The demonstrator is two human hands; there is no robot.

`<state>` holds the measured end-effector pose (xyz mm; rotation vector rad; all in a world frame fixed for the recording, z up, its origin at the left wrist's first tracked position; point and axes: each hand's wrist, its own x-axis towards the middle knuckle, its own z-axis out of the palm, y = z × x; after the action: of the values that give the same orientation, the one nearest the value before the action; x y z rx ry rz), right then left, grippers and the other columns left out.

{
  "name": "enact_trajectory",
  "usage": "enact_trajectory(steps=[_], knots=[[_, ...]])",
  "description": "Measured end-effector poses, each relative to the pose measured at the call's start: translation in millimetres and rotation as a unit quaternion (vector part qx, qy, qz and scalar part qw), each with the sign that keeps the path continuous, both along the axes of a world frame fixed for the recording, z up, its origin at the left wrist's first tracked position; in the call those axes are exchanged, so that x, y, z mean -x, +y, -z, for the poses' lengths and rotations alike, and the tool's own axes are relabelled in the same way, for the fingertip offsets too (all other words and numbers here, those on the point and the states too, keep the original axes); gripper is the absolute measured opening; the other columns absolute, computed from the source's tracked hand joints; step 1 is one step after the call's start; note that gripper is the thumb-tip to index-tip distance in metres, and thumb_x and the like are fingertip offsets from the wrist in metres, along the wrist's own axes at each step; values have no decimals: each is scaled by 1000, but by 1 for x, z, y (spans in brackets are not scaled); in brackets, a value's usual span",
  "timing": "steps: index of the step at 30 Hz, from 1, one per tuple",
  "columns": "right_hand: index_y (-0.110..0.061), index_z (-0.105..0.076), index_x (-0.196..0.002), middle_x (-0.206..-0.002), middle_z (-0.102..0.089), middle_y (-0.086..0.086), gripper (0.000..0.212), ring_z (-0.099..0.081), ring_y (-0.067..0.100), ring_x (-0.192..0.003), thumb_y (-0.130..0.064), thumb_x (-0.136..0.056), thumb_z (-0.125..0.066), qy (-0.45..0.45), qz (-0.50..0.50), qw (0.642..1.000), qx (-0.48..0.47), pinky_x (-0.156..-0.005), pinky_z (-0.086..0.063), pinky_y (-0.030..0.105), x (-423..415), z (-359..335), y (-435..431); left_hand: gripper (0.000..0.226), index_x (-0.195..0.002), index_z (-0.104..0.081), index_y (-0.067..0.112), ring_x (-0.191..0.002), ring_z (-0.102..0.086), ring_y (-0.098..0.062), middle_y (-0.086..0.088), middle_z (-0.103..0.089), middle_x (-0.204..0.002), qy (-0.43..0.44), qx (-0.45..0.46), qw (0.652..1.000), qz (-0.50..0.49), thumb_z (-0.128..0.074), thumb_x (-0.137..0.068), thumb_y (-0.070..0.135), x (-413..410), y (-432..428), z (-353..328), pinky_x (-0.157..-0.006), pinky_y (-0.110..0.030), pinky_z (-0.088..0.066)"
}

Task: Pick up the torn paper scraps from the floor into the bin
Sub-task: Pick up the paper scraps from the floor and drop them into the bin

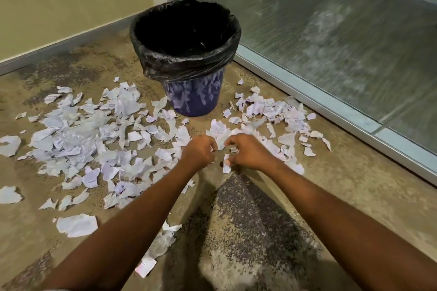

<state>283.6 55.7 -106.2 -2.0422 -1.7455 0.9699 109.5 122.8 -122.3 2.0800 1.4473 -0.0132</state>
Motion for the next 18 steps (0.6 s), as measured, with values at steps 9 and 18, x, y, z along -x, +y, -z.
enact_trajectory(steps=[9,18], knots=[[-28,-67,-143,-137,-64,7,56,-55,32,-131,-12,-90,-78,-180,-150,969,-72,-92,-58,44,26,40,-23,21,-105,-74,22,-100,-62,-22,-5,-67,-111,13,-91,995,36,-79,-89,10,12,-9,37,-84,-32,-54],[-17,-71,-91,-96,-63,3,14,-64,29,-92,-3,-91,-69,-195,-97,971,-96,-66,-52,35,30,45,-26,51,-135,-60,13,-118,-61,-26,-12,-54,-138,-92,-145,985,1,-79,-89,5,1,4,30,-97,-36,-54]])
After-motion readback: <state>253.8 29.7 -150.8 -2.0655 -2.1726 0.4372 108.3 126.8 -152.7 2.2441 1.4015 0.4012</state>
